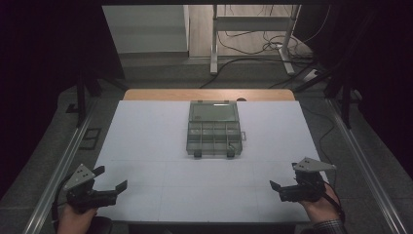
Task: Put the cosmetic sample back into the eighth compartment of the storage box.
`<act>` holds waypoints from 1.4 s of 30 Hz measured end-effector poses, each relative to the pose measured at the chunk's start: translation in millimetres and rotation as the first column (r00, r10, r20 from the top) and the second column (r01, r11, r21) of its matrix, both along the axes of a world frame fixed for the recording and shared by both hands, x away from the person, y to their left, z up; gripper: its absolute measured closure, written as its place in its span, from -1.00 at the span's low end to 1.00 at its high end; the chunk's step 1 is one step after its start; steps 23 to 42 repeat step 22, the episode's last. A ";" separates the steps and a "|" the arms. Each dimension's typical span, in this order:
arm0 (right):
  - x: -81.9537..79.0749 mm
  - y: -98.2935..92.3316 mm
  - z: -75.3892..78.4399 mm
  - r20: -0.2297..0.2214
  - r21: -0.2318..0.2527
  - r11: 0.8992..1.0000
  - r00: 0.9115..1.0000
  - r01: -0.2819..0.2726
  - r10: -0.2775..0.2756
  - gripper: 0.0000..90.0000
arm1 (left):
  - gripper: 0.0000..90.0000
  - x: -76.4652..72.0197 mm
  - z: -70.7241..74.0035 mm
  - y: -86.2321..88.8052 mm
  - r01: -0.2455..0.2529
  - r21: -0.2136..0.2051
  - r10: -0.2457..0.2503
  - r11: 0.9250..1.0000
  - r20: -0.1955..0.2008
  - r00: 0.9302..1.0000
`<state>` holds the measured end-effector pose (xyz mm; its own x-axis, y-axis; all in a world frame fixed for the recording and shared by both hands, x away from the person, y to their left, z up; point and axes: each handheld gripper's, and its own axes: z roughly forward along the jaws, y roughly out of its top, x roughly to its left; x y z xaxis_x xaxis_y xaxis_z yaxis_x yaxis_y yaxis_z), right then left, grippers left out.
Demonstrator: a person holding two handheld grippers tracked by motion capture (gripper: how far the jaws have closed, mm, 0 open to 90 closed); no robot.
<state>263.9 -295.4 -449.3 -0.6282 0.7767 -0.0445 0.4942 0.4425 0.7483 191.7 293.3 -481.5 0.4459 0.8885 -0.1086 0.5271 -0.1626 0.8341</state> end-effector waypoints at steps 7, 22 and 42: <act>-10.4 -9.8 -3.8 0.018 0.016 0.999 0.999 0.050 -0.051 -1.00 | -0.95 -0.1 0.0 0.1 0.000 0.000 0.000 1.000 0.000 1.000; -25.0 -25.2 -16.0 -0.008 0.061 0.992 0.994 0.113 -0.112 -1.00 | -0.95 0.3 0.1 0.0 -0.001 -0.002 0.001 1.000 -0.002 1.000; -25.0 -25.2 -16.0 -0.008 0.061 0.992 0.994 0.113 -0.112 -1.00 | -0.95 0.3 0.1 0.0 -0.001 -0.002 0.001 1.000 -0.002 1.000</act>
